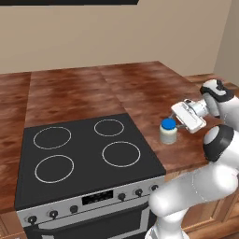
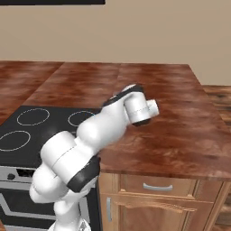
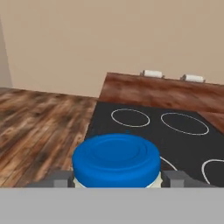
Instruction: Collect the paprika, mayonnaise, and shaker from the cabinet and place them next to the stove.
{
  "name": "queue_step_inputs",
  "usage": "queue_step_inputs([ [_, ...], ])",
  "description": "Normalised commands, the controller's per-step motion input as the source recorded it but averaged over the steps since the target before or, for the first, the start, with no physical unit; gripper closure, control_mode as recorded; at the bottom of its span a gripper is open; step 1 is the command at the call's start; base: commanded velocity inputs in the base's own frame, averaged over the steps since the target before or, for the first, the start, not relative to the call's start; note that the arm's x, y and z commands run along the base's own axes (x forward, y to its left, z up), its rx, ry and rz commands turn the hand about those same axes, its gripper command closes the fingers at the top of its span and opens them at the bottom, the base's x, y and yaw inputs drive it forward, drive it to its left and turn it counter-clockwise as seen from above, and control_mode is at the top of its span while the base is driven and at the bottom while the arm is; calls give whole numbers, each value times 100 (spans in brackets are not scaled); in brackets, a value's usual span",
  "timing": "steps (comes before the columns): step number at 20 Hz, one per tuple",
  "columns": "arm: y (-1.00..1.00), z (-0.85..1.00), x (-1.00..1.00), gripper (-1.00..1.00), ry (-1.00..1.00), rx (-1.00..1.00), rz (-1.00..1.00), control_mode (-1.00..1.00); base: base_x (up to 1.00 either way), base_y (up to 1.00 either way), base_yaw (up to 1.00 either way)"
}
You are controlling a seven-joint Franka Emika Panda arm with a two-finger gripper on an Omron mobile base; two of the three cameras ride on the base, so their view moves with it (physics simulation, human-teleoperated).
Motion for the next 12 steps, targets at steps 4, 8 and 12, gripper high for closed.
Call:
queue_step_inputs([
  [4, -2, -38, 56, 100, 19, 5, 11, -100, 0, 0, 0],
  [8, -9, -33, 52, 100, 17, 7, 13, -100, 0, 0, 0],
  [12, -20, -33, 40, 100, 6, 12, 13, -100, 0, 0, 0],
])
